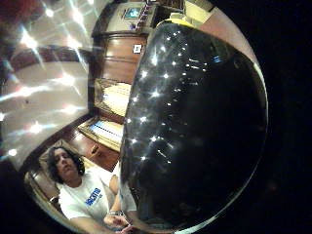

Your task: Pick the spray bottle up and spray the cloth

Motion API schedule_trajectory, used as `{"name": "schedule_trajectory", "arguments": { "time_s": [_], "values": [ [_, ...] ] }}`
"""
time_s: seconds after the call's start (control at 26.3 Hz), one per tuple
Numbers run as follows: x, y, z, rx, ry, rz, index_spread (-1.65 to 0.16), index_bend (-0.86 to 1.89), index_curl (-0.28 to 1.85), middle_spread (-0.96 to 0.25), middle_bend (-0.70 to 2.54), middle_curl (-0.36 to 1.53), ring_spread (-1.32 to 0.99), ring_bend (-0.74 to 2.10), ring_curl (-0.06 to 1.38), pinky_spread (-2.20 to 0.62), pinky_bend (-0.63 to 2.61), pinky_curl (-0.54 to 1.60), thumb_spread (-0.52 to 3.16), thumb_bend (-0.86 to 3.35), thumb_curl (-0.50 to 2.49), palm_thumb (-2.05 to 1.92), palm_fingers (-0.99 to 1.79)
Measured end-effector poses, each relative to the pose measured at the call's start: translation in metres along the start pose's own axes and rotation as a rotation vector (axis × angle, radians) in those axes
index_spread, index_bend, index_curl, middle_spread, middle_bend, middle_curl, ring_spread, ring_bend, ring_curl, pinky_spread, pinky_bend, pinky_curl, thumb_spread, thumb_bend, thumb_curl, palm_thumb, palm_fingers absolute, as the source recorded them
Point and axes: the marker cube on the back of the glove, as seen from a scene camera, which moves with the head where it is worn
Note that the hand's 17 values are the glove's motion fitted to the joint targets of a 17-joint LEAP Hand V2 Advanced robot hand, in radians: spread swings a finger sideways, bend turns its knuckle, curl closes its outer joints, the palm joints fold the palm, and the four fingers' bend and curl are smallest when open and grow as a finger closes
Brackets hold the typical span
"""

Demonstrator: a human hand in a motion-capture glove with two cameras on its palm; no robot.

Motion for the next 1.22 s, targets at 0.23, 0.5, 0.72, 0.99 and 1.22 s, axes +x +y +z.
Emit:
{"name": "schedule_trajectory", "arguments": {
  "time_s": [0.23, 0.5, 0.72, 0.99, 1.22],
  "values": [
    [0.007, -0.013, -0.013, 0.073, -0.033, 0.004, -0.21, 0.41, 0.63, -0.2, 0.63, 0.58, -0.22, 0.74, 0.51, -0.31, 0.52, 0.45, 0.3, -0.03, 0.86, 0.92, 1.36],
    [0.016, -0.015, -0.026, 0.096, -0.118, 0.017, -0.21, 0.41, 0.63, -0.2, 0.63, 0.58, -0.22, 0.74, 0.51, -0.31, 0.51, 0.45, 0.3, -0.03, 0.86, 0.92, 1.36],
    [0.015, -0.016, -0.019, 0.073, -0.086, 0.009, -0.22, 0.41, 0.63, -0.2, 0.63, 0.58, -0.22, 0.73, 0.51, -0.31, 0.51, 0.45, 0.3, -0.03, 0.86, 0.92, 1.36],
    [0.019, 0.005, -0.028, -0.081, -0.069, 0.036, -0.22, 0.41, 0.63, -0.2, 0.63, 0.58, -0.22, 0.74, 0.51, -0.31, 0.51, 0.45, 0.3, -0.03, 0.87, 0.92, 1.36],
    [0.014, -0.011, -0.019, 0.059, -0.098, 0.067, -0.22, 0.4, 0.62, -0.2, 0.63, 0.58, -0.22, 0.74, 0.51, -0.32, 0.51, 0.45, 0.3, -0.03, 0.87, 0.92, 1.35]
  ]
}}
